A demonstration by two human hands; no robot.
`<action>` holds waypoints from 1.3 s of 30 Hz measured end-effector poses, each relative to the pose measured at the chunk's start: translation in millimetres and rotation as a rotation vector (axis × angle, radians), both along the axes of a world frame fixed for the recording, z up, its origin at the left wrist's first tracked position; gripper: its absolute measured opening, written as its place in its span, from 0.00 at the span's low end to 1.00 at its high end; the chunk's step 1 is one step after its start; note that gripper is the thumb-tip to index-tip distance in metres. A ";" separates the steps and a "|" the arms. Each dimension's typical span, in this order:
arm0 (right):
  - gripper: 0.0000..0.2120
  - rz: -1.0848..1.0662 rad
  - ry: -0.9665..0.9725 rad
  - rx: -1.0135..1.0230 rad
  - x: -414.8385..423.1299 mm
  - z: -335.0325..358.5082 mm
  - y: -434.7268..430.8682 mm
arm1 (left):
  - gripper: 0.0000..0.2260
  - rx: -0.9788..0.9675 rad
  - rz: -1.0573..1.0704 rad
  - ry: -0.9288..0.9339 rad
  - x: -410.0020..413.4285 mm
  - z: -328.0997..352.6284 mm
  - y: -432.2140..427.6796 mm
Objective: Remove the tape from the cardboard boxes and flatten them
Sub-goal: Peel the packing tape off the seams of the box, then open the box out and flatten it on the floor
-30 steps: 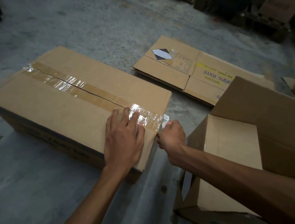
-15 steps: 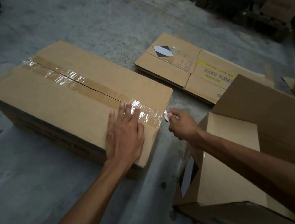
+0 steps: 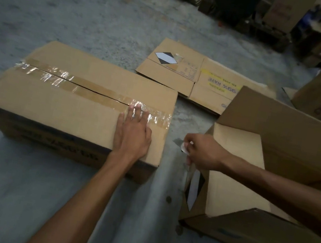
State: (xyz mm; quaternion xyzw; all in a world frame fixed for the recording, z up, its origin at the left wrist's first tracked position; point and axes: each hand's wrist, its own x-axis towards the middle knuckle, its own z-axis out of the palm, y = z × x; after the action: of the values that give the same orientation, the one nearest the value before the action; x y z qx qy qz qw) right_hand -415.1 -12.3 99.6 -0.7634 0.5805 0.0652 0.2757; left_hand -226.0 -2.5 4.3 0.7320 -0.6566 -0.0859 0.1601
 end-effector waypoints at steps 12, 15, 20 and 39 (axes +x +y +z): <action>0.09 0.128 0.425 -0.302 57.5 -61.2 100.2 | 0.21 0.118 -0.307 -0.097 52.3 31.6 -72.3; 0.12 0.085 0.382 -0.335 51.9 -131.9 122.3 | 0.23 0.106 -0.359 -0.054 56.4 16.9 -67.6; 0.24 -0.114 0.306 -0.147 45.9 -195.5 146.8 | 0.25 0.024 -0.346 -0.048 52.9 -1.8 -53.4; 0.19 -0.745 -0.179 -0.184 101.7 -56.5 -18.4 | 0.29 0.142 0.527 -0.056 246.0 24.2 0.0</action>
State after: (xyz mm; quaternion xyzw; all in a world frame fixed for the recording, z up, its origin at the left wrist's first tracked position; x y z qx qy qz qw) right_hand -313.5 -30.7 43.1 -0.5245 0.7949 -0.1584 0.2605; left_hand 20.0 -2.5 28.5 0.8891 -0.4400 -0.0668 0.1069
